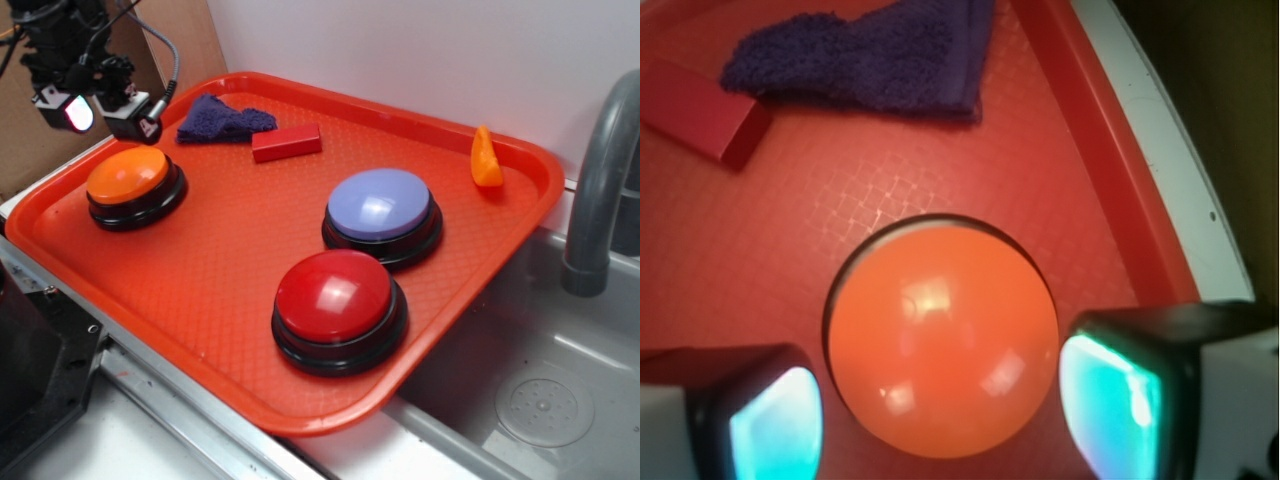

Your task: Push the orange button.

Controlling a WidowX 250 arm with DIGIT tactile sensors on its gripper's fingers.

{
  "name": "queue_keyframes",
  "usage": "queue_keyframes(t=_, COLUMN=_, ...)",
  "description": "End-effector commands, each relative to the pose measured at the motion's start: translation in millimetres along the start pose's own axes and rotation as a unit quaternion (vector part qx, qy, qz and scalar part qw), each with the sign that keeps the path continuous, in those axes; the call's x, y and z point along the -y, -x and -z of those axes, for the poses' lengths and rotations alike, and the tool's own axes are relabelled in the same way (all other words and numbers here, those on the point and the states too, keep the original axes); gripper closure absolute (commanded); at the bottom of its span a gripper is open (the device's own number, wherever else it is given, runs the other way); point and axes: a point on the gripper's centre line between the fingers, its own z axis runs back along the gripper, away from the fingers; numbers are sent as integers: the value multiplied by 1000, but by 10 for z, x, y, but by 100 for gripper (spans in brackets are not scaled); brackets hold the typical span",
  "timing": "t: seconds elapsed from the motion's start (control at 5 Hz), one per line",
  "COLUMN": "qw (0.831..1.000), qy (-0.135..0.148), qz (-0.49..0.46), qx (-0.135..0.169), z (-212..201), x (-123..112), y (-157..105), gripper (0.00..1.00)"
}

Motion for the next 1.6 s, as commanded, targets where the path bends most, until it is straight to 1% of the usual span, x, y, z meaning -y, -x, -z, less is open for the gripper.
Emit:
queue_keyframes(t=0.0, qw=1000, qy=-4, qz=-1, qx=24, z=-127, x=-57, y=-43, gripper=0)
queue_keyframes(t=0.2, qw=1000, qy=-4, qz=-1, qx=24, z=-127, x=-57, y=-43, gripper=0)
queue_keyframes(t=0.4, qw=1000, qy=-4, qz=-1, qx=24, z=142, x=-212, y=-125, gripper=0)
queue_keyframes(t=0.6, qw=1000, qy=-9, qz=2, qx=17, z=311, x=-208, y=-147, gripper=0)
queue_keyframes(t=0.8, qw=1000, qy=-12, qz=3, qx=12, z=366, x=-185, y=-132, gripper=0)
queue_keyframes(t=1.0, qw=1000, qy=-10, qz=-7, qx=14, z=288, x=-197, y=-117, gripper=0)
queue_keyframes(t=1.2, qw=1000, qy=-14, qz=-19, qx=12, z=158, x=-229, y=-99, gripper=0)
queue_keyframes(t=1.4, qw=999, qy=0, qz=-33, qx=38, z=-32, x=-293, y=-53, gripper=0)
